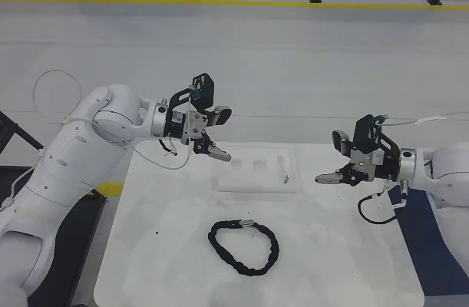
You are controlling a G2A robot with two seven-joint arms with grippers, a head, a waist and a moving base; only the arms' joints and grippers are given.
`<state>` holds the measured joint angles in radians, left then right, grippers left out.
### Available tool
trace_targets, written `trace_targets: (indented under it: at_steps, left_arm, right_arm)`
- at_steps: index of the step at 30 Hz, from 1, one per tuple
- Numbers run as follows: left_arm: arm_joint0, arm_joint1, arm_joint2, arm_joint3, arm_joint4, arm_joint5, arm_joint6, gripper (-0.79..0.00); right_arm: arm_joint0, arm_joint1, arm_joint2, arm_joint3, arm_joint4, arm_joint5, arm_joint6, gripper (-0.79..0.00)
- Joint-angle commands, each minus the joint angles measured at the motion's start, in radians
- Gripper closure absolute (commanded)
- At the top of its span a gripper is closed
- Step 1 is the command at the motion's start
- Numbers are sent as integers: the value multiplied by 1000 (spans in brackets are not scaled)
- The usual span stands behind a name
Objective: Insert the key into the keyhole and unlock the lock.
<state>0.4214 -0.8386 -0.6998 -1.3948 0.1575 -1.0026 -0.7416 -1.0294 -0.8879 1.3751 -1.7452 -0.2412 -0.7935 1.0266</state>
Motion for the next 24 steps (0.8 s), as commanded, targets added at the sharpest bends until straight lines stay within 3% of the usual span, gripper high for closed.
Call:
trace_targets:
  at_steps: [1,9,15,24]
  left_arm:
    - [0,0,0,0,0,0,0,-784]
    - [0,0,0,0,0,0,0,-785]
    - [0,0,0,0,0,0,0,-785]
    - [0,0,0,0,0,0,0,-785]
  right_arm:
    - [0,0,0,0,0,0,0,-784]
    - [-3,0,-2,2,-3,5,-3,-785]
    - [-23,-2,-43,10,-120,84,-37,-785]
    - [-2,-19,-144,81,-227,290,-93,-785]
